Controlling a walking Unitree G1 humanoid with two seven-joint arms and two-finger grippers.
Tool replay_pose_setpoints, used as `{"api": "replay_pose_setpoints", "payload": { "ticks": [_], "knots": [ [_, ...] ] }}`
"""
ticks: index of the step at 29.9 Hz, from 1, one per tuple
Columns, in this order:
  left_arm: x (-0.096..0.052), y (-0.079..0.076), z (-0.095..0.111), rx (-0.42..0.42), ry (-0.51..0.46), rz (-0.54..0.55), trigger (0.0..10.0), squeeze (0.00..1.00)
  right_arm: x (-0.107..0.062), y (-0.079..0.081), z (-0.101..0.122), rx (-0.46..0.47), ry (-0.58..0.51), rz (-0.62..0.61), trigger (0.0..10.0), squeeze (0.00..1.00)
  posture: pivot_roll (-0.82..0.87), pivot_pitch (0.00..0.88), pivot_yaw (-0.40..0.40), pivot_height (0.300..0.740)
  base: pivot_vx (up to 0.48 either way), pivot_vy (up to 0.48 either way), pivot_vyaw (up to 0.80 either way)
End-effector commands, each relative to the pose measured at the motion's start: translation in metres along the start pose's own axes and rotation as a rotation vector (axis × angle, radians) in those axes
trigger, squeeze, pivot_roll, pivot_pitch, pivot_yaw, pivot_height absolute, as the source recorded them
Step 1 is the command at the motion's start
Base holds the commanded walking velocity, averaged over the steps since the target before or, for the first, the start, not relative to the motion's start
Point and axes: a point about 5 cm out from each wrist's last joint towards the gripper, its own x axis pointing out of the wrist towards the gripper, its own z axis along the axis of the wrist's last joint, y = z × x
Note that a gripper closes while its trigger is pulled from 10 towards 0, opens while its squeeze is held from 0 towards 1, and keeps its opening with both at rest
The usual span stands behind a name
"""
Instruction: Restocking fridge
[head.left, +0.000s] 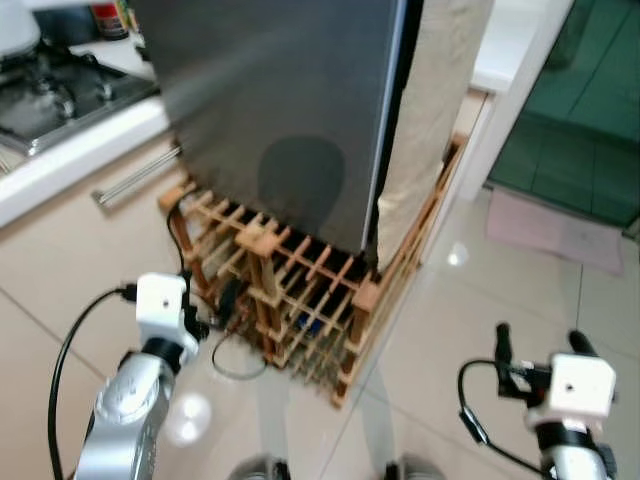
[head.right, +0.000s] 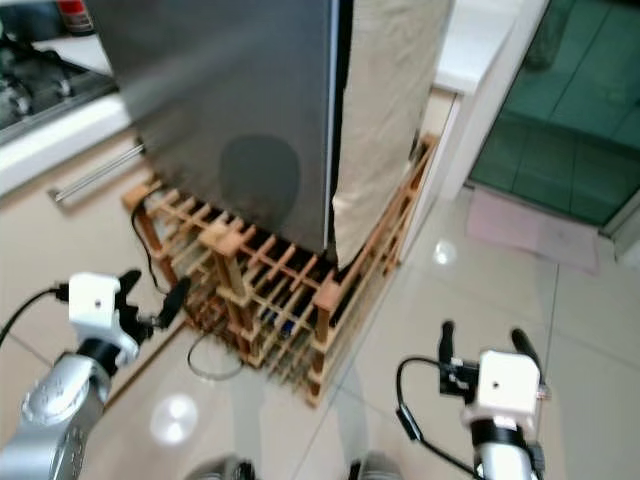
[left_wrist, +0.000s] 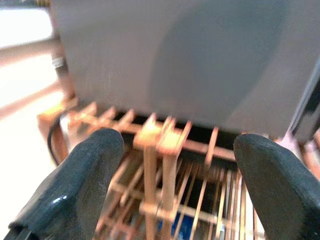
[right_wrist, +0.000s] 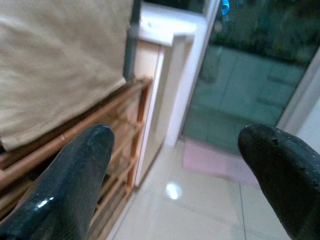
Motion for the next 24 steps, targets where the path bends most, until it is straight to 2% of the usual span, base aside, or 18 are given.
{"api": "replay_pose_setpoints", "payload": {
  "ticks": [1, 3, 7, 10, 21, 22, 24],
  "knots": [
    [0.000, -0.002, 0.002, 0.025, -0.005, 0.006, 10.0, 0.00, 0.000, -0.002, 0.001, -0.016, 0.010, -0.011, 10.0, 0.00, -0.10, 0.000, 0.012, 0.703, 0.000, 0.000, 0.00],
    [0.007, -0.011, 0.002, 0.017, -0.023, -0.037, 10.0, 0.00, 0.011, -0.001, 0.001, -0.022, 0.012, -0.029, 10.0, 0.00, -0.10, 0.000, 0.013, 0.703, 0.000, 0.000, 0.00],
    [0.013, -0.018, 0.006, -0.032, -0.048, -0.046, 10.0, 0.00, 0.029, 0.000, 0.006, -0.014, -0.021, -0.037, 10.0, 0.00, -0.10, 0.000, 0.018, 0.703, 0.000, -0.480, 0.00],
    [0.018, -0.017, 0.010, -0.023, -0.055, -0.006, 10.0, 0.00, 0.039, -0.002, 0.006, -0.017, -0.031, -0.044, 10.0, 0.00, -0.09, 0.000, 0.018, 0.703, 0.000, -0.472, 0.00],
    [0.038, -0.028, 0.027, -0.018, -0.099, -0.020, 10.0, 0.00, 0.047, 0.012, 0.012, -0.006, -0.052, -0.016, 10.0, 0.00, -0.09, 0.000, 0.022, 0.703, 0.000, -0.469, 0.68],
    [0.041, -0.029, 0.029, -0.048, -0.104, -0.019, 10.0, 0.00, 0.049, 0.013, 0.012, -0.005, -0.057, -0.011, 10.0, 0.00, -0.09, 0.000, 0.022, 0.703, 0.000, -0.469, 0.68],
    [0.042, -0.030, 0.030, -0.049, -0.110, -0.019, 10.0, 0.00, 0.050, 0.015, 0.013, -0.004, -0.057, -0.003, 10.0, 0.00, -0.10, 0.000, 0.023, 0.703, 0.000, -0.461, 0.66]
  ]
}}
